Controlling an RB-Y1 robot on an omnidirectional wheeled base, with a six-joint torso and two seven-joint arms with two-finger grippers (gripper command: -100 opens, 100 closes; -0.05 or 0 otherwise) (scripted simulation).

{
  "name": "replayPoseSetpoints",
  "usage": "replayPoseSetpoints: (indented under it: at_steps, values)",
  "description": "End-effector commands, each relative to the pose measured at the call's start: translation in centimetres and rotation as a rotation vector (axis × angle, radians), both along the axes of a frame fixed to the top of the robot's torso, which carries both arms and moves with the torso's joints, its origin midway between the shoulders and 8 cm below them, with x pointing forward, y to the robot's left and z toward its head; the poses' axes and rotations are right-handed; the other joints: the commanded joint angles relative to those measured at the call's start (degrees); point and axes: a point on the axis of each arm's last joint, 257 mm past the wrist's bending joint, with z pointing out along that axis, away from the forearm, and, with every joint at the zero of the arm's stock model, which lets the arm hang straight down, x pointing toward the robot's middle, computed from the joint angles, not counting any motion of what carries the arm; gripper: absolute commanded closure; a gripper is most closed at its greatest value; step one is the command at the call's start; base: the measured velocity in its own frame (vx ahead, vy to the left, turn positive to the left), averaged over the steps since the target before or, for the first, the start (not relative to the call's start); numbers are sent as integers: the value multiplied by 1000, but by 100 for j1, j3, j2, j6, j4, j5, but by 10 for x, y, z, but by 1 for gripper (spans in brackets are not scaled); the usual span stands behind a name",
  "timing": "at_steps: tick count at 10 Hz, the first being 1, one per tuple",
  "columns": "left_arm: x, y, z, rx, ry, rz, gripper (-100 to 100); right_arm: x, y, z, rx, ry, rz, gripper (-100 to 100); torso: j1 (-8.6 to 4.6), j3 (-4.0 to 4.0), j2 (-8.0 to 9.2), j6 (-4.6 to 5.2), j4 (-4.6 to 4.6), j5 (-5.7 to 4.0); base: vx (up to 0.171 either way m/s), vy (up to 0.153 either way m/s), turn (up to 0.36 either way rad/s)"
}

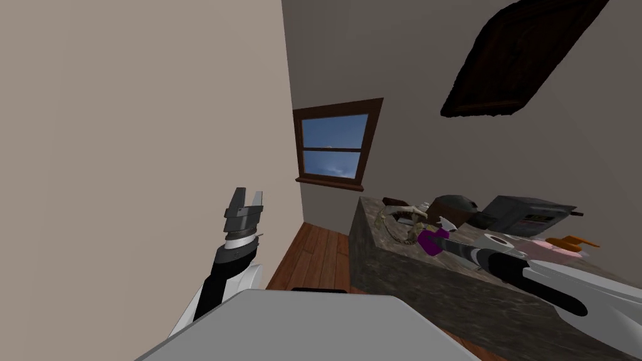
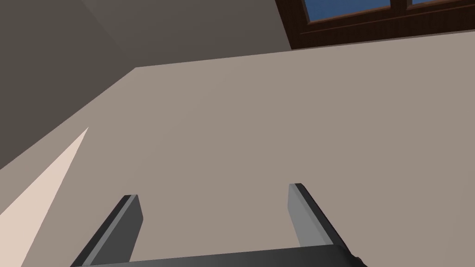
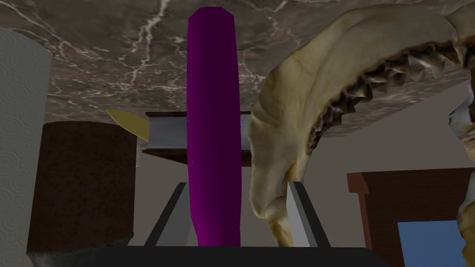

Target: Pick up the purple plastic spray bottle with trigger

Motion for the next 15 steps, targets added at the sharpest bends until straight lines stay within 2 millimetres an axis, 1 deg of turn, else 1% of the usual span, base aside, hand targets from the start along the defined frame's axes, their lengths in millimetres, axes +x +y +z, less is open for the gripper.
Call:
replayPoseSetpoints:
  at_steps: [1, 4, 5, 6, 8, 10, 15]
  values:
    - [0, 0, 0, 0, 0, 0, 0, 0, 0, 0, 0, 0, 0, 100, 0, 0, 0, 0, 0, 0, -5, -8, -16]
    - [0, 0, 0, 0, 0, 0, 0, -1, -2, 0, -4, 1, -3, 100, 13, -7, -11, -8, -2, -1, 0, 0, 0]
    - [0, 0, 0, 0, 0, 0, 0, -1, -2, 0, -4, 1, -3, 0, 14, -7, -12, -8, -2, -1, 0, 0, 0]
    - [0, 0, 0, 0, 0, 0, 0, 1, 7, 0, 0, 1, 14, 100, 15, -7, -12, -9, -2, 0, 43, 2, -147]
    - [0, 0, 0, 0, 0, 0, 0, 8, 25, 3, 1, 1, 73, 100, 16, -18, -32, 7, -7, 0, 129, 9, -319]
    - [0, 0, 0, 0, 0, 0, 0, 14, 42, 5, 1, 1, 132, 100, 18, -33, -57, 1, -13, 0, 135, 12, -313]
    - [0, 0, 0, 0, 0, 0, 0, 26, 88, 13, -1, -2, 281, 100, 33, -33, -57, -8, -12, 7, 135, 37, -291]
